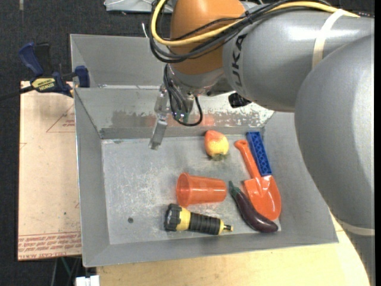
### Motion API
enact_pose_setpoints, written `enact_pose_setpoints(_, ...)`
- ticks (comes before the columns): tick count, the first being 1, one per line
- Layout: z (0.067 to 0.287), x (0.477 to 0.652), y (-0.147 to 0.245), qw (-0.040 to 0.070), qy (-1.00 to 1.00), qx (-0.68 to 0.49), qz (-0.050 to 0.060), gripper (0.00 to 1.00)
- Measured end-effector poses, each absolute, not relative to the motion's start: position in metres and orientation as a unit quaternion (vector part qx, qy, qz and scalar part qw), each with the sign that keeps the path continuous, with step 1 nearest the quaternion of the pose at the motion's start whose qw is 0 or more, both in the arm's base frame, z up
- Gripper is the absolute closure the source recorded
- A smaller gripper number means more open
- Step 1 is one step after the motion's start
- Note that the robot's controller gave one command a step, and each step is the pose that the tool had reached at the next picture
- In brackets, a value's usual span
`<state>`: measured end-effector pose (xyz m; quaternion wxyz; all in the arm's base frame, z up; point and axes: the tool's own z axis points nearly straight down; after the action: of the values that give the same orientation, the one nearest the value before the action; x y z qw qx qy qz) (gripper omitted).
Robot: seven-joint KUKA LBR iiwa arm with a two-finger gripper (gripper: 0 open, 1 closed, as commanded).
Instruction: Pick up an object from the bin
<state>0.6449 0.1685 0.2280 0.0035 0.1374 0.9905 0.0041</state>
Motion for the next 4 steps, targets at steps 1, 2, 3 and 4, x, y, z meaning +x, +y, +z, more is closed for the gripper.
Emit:
enact_pose_setpoints(1, 0.158, 0.58, 0.155, -0.001, 0.993, 0.115, 0.003, 0.0)
enact_pose_setpoints(2, 0.209, 0.632, 0.156, 0.013, 0.99, 0.138, 0.008, 0.0)
enact_pose_setpoints(3, 0.172, 0.587, 0.167, -0.002, 0.99, 0.143, 0.003, 0.0)
enact_pose_setpoints(4, 0.167, 0.631, 0.137, 0.013, 0.986, 0.164, 0.007, 0.0)
